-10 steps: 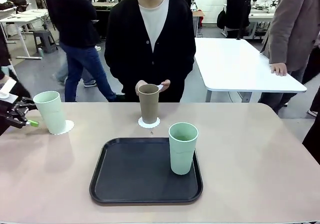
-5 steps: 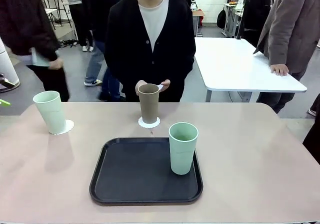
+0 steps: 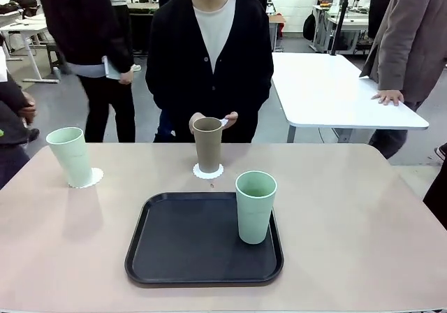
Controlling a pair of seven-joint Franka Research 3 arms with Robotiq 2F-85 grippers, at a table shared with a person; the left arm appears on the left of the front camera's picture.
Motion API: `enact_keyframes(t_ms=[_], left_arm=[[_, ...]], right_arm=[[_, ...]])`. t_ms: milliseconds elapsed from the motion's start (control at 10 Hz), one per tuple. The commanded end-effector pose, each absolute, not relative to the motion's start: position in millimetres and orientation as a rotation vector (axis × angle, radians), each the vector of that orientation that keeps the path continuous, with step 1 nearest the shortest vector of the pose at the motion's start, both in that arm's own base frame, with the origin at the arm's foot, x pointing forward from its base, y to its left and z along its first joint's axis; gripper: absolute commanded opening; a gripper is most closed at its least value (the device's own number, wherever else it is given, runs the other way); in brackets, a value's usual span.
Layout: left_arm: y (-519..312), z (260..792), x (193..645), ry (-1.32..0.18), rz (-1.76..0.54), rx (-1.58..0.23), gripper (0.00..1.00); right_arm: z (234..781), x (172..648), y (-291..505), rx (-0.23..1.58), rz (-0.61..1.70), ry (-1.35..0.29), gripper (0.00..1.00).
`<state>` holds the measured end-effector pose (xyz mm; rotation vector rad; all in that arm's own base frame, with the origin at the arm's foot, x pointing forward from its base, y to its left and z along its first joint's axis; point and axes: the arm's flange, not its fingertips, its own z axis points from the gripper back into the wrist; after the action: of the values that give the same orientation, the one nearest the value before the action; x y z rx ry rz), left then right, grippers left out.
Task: Place coasters on the table and set cups on them.
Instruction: Take one Reusable plastic cup from the Flat Tray and place it on a coaster set by the human.
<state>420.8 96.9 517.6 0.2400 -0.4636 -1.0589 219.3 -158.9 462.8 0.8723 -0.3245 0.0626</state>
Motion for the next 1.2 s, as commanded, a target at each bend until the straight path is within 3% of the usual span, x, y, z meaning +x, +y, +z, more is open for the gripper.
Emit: enact_keyframes(t_ms=[0, 300, 400, 900, 1000, 1100], left_arm=[[77, 525, 411, -0.346, -0.996, 0.175, 1.0], [55, 530, 381, -0.234, -1.114, 0.072, 1.0], [67, 519, 400, -0.281, -1.03, 0.163, 1.0], [70, 521, 396, -0.285, -1.052, 0.137, 1.0], [66, 526, 388, -0.315, -0.851, 0.024, 1.0], [62, 529, 353, -0.353, -0.63, -0.118, 1.0]], right_arm=[[463, 220, -159, 0.898, 0.079, -0.342, 1.0], [463, 220, -159, 0.898, 0.079, -0.342, 1.0], [463, 220, -159, 0.898, 0.079, -0.342, 1.0], [463, 220, -159, 0.898, 0.079, -0.342, 1.0], [463, 220, -159, 0.898, 0.079, -0.342, 1.0], [463, 220, -159, 0.898, 0.079, -0.342, 1.0]])
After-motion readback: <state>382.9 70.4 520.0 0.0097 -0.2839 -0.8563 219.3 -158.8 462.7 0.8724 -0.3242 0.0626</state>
